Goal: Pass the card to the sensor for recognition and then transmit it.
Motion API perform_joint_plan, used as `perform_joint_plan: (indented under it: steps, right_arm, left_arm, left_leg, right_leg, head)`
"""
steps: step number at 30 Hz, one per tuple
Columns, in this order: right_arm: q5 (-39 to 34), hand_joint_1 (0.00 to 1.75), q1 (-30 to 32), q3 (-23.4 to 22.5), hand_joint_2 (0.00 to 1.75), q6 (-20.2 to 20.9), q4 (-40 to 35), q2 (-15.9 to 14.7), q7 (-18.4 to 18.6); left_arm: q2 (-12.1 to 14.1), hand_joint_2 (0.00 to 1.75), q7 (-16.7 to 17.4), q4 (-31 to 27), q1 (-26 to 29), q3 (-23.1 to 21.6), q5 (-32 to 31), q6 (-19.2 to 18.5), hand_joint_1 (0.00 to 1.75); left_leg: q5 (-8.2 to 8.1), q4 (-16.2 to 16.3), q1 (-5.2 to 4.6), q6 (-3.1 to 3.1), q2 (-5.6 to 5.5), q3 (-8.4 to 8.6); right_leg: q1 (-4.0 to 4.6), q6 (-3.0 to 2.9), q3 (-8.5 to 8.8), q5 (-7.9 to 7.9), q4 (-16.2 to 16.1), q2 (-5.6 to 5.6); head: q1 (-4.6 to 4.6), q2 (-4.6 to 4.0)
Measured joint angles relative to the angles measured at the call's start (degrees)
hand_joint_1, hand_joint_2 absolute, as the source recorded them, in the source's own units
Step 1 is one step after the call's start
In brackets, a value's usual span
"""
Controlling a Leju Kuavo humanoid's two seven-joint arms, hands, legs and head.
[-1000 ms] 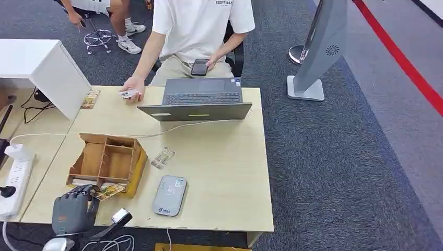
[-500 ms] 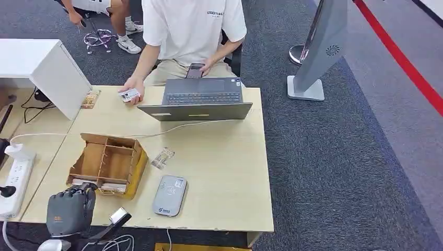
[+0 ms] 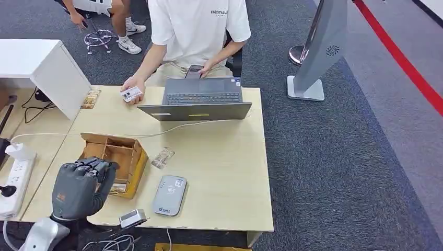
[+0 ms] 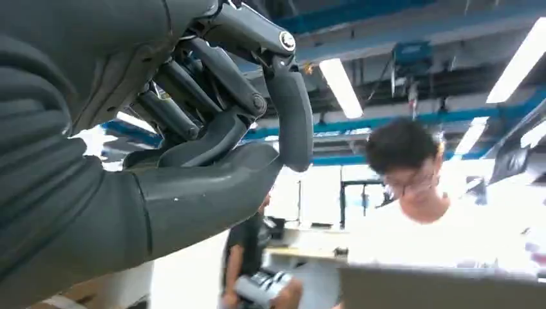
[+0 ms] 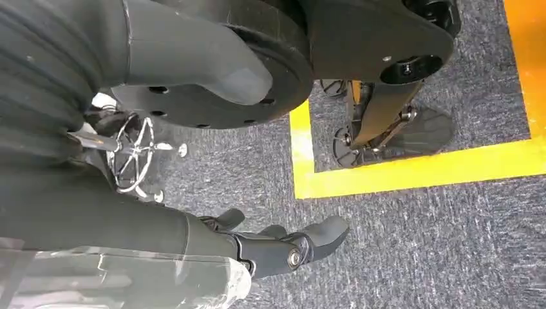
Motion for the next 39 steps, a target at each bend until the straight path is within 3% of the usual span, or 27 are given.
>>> perform_joint_plan:
  steps: [3,4,8,13,23,28,39]
  right_arm:
    - [0.04,0.0,-0.02,-0.17,1.75,0.11,-0.04,0.04,-0.07]
    - [0.13,0.0,-0.04,-0.17,1.75,0.11,-0.04,0.09,-0.07]
    - [0.22,0.0,-0.05,-0.2,1.75,0.09,-0.04,0.35,-0.07]
    - [0.77,0.0,-0.07,-0.2,1.75,0.0,-0.04,0.46,0.35]
    - [0.15,0.0,-0.01,-1.22,1.75,0.09,-0.04,0.46,0.48]
    - [-0.24,0.0,0.03,-1.62,1.75,0.18,-0.04,0.46,0.44]
    - [-0.37,0.0,0.04,-2.86,1.75,0.17,-0.04,0.46,0.5]
  left_arm:
    - [0.59,1.75,0.55,-0.74,-6.65,-1.81,2.82,-2.97,1.75]
    - [0.57,1.75,0.76,-0.74,-8.08,-2.12,3.55,-3.76,0.0]
    - [0.57,1.75,1.68,-0.46,-10.59,-3.06,4.19,-6.88,0.0]
    - [0.57,1.75,1.7,0.16,-9.28,-4.15,4.0,-6.86,0.0]
    - [2.86,1.75,0.61,-1.53,1.21,-8.17,-1.62,-1.39,0.0]
    - [4.5,1.75,0.5,-2.68,5.93,-9.02,-2.52,-0.61,0.0]
    - [6.16,1.75,7.93,-2.97,10.74,-9.77,-2.71,-2.75,0.0]
  left_leg:
    - [0.06,0.0,0.0,-0.03,-0.02,0.01]
    - [0.06,0.0,0.0,-0.03,0.01,0.02]
    - [0.06,0.0,-0.01,-0.03,0.03,0.03]
    - [0.03,-0.01,0.0,-0.05,0.02,-0.01]
    - [0.0,-0.02,0.0,-0.07,0.07,-0.03]
    - [0.0,-0.03,0.0,-0.07,0.07,-0.03]
    - [0.0,-0.03,0.01,-0.07,0.04,-0.03]
  right_leg:
    - [0.0,-0.01,0.03,0.06,0.01,-0.01]
    - [0.0,-0.01,0.03,0.06,0.02,0.02]
    - [-0.01,-0.01,0.01,0.06,0.02,0.07]
    - [-0.01,-0.02,-0.01,0.03,0.02,0.07]
    - [-0.01,-0.01,-0.04,-0.02,0.02,0.12]
    - [-0.01,-0.02,-0.04,-0.03,0.02,0.11]
    - [0.0,-0.02,-0.01,-0.03,0.02,0.05]
  head:
    - [0.0,0.0]
    - [-0.02,0.0]
    - [0.0,0.0]
    - [-0.02,0.0]
    - [-0.07,0.0]
    - [-0.04,0.0]
    - [-0.04,0.0]
